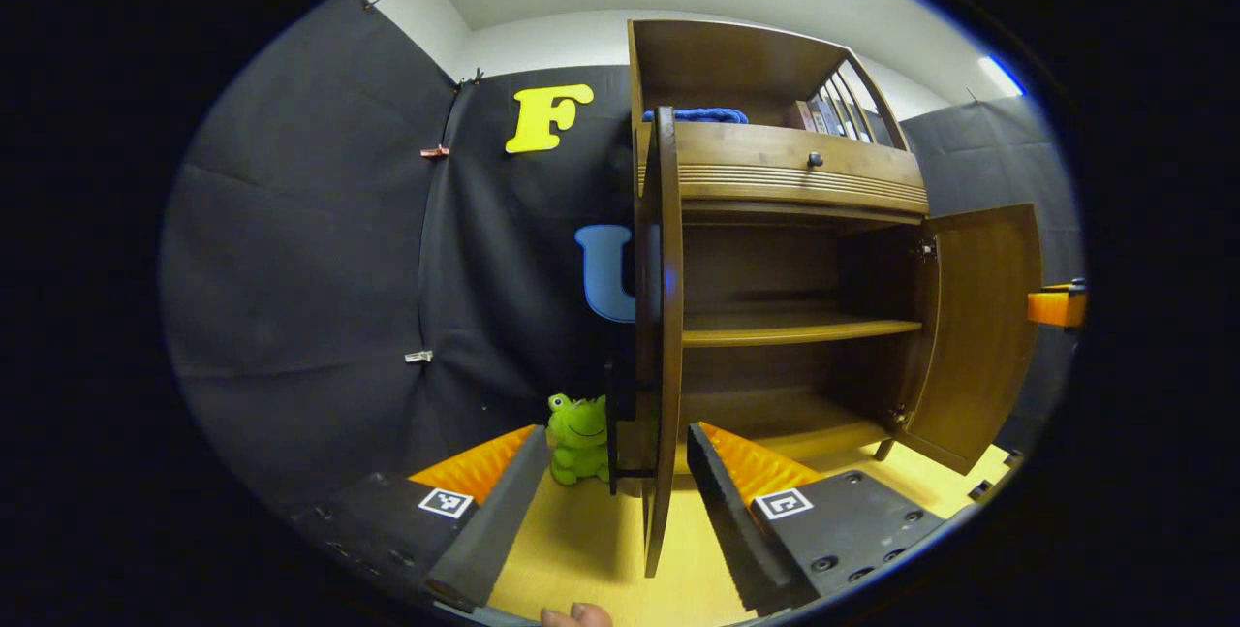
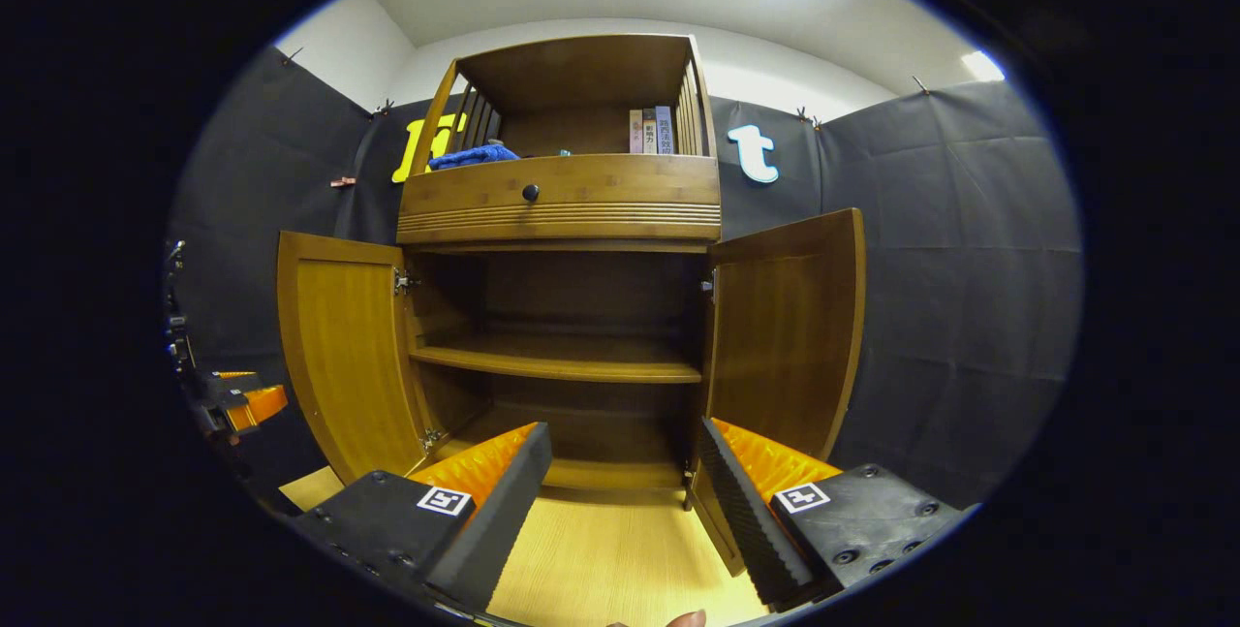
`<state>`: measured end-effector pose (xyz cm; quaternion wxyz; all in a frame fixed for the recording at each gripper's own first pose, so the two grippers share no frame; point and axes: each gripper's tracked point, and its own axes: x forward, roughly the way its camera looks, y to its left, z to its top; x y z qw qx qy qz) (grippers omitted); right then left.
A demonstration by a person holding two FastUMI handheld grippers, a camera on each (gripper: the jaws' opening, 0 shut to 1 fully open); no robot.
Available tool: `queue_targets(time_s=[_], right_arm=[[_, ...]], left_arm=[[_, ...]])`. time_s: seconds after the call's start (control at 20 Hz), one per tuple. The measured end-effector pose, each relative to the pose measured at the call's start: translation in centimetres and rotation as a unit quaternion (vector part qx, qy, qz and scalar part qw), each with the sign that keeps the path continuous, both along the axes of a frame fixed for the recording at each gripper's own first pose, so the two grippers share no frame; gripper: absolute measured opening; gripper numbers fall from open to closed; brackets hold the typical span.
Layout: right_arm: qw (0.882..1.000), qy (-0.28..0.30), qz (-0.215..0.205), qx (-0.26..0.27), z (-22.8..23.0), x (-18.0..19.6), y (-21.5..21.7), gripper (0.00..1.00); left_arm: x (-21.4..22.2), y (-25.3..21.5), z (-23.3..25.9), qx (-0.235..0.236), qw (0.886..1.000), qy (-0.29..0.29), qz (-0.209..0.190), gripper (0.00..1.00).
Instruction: Open the right door of the double-door shoe cabinet with the right hand, and open the left door with the left hand.
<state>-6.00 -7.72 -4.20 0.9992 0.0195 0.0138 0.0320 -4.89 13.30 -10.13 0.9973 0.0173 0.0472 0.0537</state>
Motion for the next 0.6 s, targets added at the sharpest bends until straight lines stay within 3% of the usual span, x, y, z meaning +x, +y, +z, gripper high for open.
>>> queue_targets(time_s=[0.6], right_arm=[[1.000, -0.010, -0.004, -0.008, -0.1, 1.1, -0.1, 0.98]], left_arm=[[0.2, -9.1, 3.1, -0.023, 0.999, -0.001, -0.040, 0.87]])
